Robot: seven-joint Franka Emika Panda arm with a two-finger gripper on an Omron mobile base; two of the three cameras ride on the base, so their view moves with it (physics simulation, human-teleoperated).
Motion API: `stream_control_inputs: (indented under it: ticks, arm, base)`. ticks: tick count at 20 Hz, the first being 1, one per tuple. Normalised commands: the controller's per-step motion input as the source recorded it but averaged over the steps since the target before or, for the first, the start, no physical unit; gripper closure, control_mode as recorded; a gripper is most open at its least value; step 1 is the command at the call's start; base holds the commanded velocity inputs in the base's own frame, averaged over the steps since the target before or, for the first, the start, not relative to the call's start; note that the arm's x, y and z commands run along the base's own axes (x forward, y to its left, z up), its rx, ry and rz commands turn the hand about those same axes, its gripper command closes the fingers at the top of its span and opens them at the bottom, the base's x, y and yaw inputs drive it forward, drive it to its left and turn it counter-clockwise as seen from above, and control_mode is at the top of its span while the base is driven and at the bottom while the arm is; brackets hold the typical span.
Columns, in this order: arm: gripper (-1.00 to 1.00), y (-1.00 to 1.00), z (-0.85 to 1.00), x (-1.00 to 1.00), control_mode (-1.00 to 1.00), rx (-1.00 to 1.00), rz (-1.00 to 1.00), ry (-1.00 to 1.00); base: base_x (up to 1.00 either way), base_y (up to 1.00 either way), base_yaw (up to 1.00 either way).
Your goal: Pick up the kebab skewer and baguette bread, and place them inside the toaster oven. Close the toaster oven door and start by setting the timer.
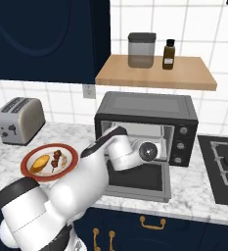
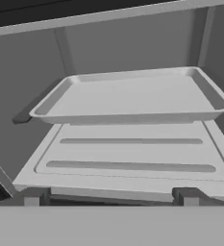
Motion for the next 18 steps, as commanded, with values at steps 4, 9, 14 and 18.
stream_control_inputs:
  ticks: [4, 9, 14, 18]
  arm:
    - [-1.0, 0.0, 0.02, -0.04, -1.0, 0.0, 0.0, -0.22]
    - [-1.0, 0.0, 0.22, -0.05, -1.0, 0.0, 0.0, -0.29]
    - [-1.0, 0.0, 0.2, 0.01, -1.0, 0.0, 0.0, -0.24]
    - [-1.0, 0.0, 0.11, 0.05, -1.0, 0.01, -0.02, -0.04]
  base:
    - [0.0, 0.0, 0.0]
    - [0.0, 0.0, 0.0]
    - [0.0, 0.0, 0.0]
    - [0.0, 0.0, 0.0]
